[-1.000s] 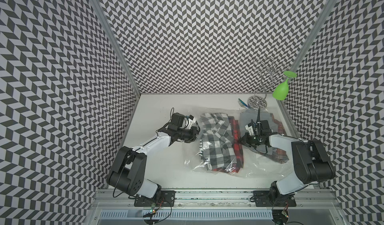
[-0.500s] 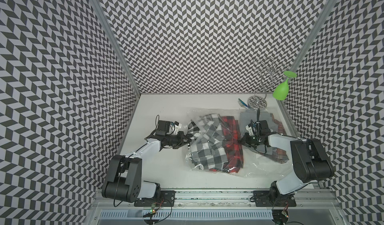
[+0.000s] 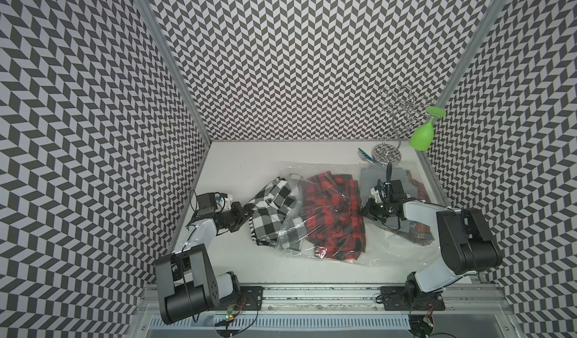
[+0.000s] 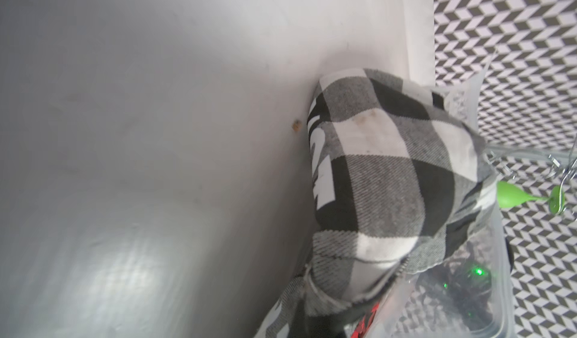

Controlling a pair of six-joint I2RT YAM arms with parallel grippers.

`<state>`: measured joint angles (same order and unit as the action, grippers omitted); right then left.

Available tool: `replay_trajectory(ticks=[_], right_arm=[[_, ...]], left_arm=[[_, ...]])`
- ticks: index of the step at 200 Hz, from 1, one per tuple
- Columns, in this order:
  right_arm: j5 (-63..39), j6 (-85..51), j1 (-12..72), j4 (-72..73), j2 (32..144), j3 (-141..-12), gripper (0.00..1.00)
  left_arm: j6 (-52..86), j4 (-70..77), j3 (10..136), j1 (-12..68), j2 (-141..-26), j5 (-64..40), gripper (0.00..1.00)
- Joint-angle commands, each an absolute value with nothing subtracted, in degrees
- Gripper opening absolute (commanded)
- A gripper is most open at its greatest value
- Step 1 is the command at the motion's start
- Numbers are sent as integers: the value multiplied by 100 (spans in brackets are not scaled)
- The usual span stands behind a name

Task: Take the shirt out of the vacuum bag
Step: Take out the shirt from the vacuum bag, then move the shirt to the corner of the board.

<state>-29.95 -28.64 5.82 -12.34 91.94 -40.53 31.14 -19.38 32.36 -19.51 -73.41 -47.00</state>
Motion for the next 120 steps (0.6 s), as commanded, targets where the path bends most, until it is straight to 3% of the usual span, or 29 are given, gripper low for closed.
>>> replay_trajectory(ticks=[1,24,120], right_arm=[[-2399,-3044,472,-1284,9289,-4132,0],[-2453,-3096,474,-1266,9287,-4198,0],[-2453,-3174,457,-1399,9402,-4590,1]], left_arm=[[3216,-1747,3134,-1911,-7379,-4942,0],[3200,-1854,3051,-1979,-7247,-4672,0],[3764,-1920,2987,-4141,-7196,-3709,0]])
